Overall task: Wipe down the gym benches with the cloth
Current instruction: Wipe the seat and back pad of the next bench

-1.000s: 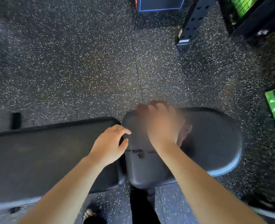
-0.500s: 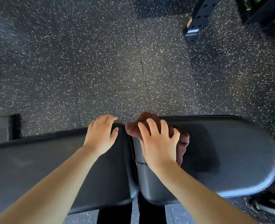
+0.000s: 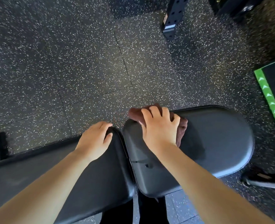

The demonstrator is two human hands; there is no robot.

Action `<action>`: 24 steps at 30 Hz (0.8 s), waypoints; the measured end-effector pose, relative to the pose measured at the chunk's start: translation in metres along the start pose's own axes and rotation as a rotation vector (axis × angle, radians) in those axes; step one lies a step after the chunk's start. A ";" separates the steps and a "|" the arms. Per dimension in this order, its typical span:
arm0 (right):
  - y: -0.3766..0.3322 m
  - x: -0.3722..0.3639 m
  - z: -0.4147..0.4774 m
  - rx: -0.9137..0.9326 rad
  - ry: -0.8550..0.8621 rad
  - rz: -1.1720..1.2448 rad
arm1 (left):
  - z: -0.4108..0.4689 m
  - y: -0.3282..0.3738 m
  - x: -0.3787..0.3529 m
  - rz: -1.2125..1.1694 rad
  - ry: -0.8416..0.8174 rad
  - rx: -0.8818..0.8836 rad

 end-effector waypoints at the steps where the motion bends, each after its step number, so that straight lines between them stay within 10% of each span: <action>1: 0.018 0.005 0.000 -0.037 -0.003 0.003 | 0.003 0.013 0.005 -0.010 0.012 -0.027; 14: 0.204 0.053 -0.087 -0.483 0.239 0.154 | 0.025 0.183 0.012 -0.065 0.097 -0.236; 24: 0.227 0.053 -0.013 -0.476 0.003 0.266 | 0.042 0.254 0.016 -0.047 0.084 -0.345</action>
Point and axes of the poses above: each hand's wrist, its own z-axis towards the middle knuckle, its own x-axis out of the back of the hand, y = z × x, the point moved 10 cm from there along z, towards the middle knuckle, and after that the axes turned 5 degrees about -y, right-handed, at the moved point
